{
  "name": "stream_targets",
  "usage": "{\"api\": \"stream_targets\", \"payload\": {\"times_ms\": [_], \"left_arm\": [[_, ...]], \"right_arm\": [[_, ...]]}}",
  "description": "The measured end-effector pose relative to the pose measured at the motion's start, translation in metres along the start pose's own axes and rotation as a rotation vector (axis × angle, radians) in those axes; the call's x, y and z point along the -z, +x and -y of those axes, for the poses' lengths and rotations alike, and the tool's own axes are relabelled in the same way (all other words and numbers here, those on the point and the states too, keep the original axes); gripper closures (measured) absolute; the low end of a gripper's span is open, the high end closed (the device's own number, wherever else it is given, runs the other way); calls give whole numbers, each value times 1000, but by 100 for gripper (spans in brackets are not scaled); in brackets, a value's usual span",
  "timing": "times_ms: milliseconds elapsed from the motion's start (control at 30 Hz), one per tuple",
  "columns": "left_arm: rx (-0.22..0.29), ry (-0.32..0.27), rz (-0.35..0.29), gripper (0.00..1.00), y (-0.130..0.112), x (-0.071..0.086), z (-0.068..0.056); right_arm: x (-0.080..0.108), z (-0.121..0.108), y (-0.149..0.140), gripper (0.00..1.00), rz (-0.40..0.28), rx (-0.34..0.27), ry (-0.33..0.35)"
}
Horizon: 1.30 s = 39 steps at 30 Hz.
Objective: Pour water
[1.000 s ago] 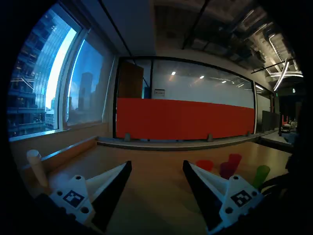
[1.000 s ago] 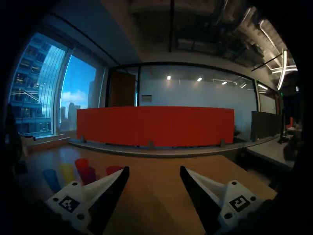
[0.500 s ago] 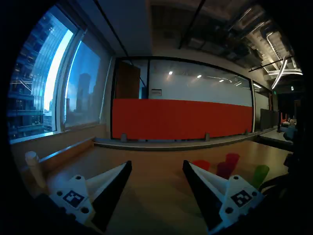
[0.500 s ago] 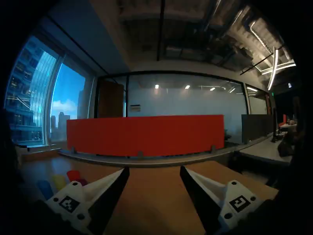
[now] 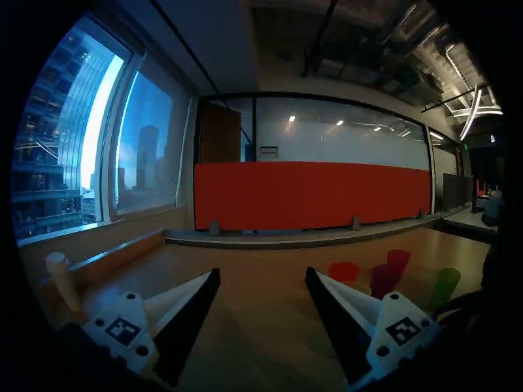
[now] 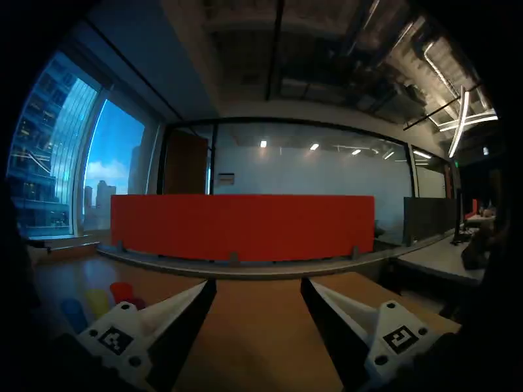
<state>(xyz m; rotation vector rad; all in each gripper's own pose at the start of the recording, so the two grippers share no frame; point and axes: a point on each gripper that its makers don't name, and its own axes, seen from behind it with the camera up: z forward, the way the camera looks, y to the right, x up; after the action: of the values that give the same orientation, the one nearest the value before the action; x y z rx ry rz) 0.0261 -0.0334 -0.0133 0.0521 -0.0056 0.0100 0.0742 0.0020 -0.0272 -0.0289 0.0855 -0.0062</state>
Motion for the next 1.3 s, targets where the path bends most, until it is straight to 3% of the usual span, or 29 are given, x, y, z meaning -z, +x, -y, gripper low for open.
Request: {"api": "stream_targets", "payload": {"times_ms": [400,1133,1300], "left_arm": [[-20,40,-9,3,-17,-2,1],[-4,27,-12,3,-31,-8,-24],[-11,23,-12,3,-34,-11,-25]], "right_arm": [[2,6,-3,0,14,-8,3],[7,-1,-5,0,29,-21,-13],[9,-6,-7,0,32,-25,-21]]}}
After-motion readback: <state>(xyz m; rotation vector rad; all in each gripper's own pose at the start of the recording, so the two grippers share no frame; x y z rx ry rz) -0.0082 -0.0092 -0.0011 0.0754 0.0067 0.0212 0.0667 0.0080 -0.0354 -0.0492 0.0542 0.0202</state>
